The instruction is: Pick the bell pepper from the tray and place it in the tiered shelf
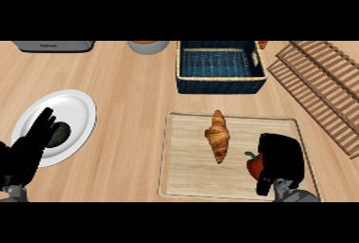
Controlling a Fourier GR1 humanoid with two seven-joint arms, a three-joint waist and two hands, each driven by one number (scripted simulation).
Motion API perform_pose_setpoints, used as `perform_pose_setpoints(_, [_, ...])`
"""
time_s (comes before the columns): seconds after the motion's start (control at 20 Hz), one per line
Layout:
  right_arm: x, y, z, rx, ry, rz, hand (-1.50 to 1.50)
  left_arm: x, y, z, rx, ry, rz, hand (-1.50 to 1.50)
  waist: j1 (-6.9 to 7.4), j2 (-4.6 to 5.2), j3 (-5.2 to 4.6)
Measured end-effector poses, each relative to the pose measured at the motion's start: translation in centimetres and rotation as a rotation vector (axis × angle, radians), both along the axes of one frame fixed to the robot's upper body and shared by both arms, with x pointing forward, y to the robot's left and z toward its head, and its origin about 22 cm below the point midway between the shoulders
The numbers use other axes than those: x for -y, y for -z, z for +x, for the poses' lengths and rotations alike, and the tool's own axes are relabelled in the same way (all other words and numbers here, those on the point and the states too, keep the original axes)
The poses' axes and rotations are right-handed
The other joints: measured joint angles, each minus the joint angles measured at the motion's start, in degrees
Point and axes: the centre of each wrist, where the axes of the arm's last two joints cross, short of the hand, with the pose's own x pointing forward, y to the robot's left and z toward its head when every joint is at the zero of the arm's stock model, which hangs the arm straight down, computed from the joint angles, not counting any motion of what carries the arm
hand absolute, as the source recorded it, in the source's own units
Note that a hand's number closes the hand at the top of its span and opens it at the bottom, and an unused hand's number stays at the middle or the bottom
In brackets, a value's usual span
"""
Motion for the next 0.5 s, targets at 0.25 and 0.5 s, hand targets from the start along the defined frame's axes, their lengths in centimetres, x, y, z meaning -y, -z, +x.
perform_pose_setpoints(0.25, [-0.7,-0.5,1.6,0.075,0.069,0.020,1.50,-0.1,-0.1,0.1,0.002,0.001,0.005,0.00,0.13,0.32,0.22])
perform_pose_setpoints(0.5, [0.1,-2.7,6.6,0.195,0.341,0.140,1.50,0.5,-0.3,0.7,0.009,0.017,0.001,0.00,1.03,0.96,0.46])
